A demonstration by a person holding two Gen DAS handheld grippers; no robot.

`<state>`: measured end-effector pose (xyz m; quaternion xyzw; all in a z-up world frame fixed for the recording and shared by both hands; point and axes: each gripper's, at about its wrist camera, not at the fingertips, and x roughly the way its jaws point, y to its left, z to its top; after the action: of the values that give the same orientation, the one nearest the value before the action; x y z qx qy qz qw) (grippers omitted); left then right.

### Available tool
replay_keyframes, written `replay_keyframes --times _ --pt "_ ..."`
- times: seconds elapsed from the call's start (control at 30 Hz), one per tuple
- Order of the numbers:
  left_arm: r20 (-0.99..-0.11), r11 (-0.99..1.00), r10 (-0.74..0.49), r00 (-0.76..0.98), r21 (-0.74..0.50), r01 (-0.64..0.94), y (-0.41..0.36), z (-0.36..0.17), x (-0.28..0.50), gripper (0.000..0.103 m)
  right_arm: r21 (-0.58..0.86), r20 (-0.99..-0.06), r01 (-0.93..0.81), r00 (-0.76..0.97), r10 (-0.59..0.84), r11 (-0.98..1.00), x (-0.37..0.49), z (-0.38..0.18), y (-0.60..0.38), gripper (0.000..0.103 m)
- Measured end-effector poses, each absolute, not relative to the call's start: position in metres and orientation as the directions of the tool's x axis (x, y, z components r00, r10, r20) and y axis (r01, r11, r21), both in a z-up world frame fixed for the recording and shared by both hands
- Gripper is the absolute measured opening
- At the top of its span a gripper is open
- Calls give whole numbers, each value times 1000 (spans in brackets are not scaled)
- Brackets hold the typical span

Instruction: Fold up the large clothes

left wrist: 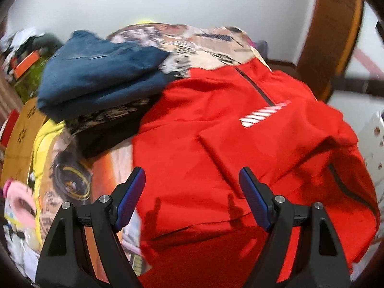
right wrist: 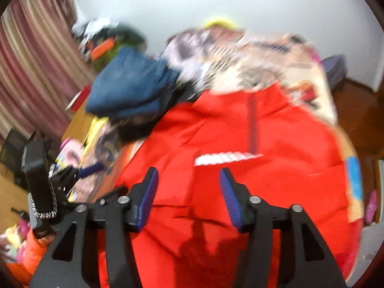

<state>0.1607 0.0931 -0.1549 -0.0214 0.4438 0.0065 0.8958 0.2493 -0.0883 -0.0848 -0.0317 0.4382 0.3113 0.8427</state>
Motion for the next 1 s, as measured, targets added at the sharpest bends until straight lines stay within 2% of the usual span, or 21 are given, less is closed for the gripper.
replay_keyframes --times 0.13,0.3,0.47,0.6,0.77,0.83,0.9,1.0 --pt "-835 998 -35 549 -1 62 68 -169 173 80 162 -728 -471 536 427 867 254 -73 -130 50" --pt "-872 989 -13 489 61 134 42 -188 187 79 109 -721 -347 618 315 931 256 -75 -180 51" --pt "-890 974 26 456 126 190 23 -203 202 80 142 -738 -237 622 263 961 255 -86 -228 51" --pt "-895 977 27 445 118 178 24 -208 216 78 134 -762 -161 614 206 978 253 -100 -253 51" --pt "-897 990 -18 442 47 136 33 -208 227 39 131 -777 -131 602 183 983 249 -114 -268 51" --pt "-890 991 -7 457 56 124 35 -203 230 16 131 -784 -125 595 180 983 248 -118 -270 51" --pt "-877 993 -15 480 41 107 41 -194 229 8 134 -791 -127 584 183 983 250 -122 -270 51" --pt "-838 997 -20 546 22 69 54 -169 225 7 142 -797 -134 573 193 981 253 -127 -269 51"
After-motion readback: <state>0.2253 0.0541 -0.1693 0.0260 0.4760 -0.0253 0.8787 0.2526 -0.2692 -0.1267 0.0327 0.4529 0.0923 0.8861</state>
